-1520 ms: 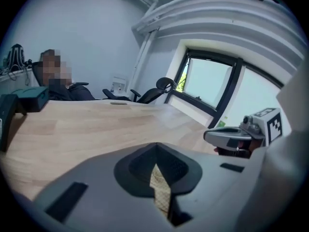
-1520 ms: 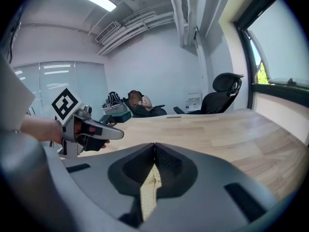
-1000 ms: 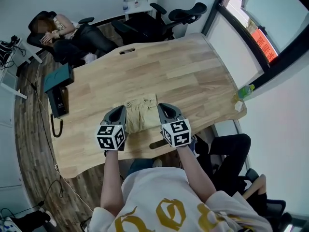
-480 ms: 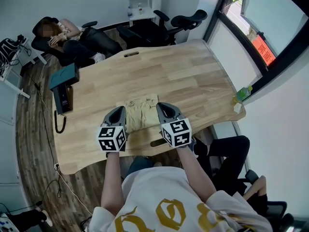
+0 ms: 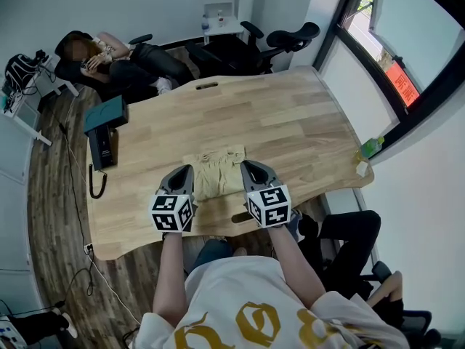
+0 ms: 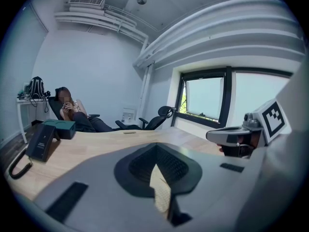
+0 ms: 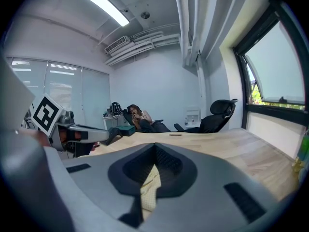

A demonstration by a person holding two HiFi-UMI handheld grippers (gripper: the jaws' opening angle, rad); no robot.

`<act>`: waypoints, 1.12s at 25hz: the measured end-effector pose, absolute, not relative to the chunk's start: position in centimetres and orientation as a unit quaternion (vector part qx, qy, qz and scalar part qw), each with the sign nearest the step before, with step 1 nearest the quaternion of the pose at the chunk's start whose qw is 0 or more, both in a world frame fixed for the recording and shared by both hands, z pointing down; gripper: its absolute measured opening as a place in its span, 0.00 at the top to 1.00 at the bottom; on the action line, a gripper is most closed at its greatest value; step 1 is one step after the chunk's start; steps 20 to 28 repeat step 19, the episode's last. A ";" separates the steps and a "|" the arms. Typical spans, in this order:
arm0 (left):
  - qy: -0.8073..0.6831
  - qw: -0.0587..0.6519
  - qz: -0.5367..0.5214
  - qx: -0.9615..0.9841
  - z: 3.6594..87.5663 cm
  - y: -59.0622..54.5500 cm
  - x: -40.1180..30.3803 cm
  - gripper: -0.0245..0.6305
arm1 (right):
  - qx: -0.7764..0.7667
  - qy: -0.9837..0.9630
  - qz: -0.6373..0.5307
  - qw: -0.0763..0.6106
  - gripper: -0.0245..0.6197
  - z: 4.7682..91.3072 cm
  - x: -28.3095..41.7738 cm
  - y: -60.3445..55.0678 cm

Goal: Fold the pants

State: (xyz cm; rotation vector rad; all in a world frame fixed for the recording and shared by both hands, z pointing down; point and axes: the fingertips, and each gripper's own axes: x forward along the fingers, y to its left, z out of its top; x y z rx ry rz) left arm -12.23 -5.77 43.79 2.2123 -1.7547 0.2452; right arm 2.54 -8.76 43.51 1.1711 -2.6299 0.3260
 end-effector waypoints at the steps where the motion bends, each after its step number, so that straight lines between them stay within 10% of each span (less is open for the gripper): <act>1: -0.613 0.148 0.090 0.771 43.8 -5.7 -12.3 0.95 | 0.398 -0.902 0.116 0.120 0.95 43.5 2.5 -8.7; 28: -0.615 0.168 0.082 0.766 44.1 -4.8 -13.4 0.95 | 0.396 -0.901 0.125 0.128 0.95 43.8 2.8 -8.1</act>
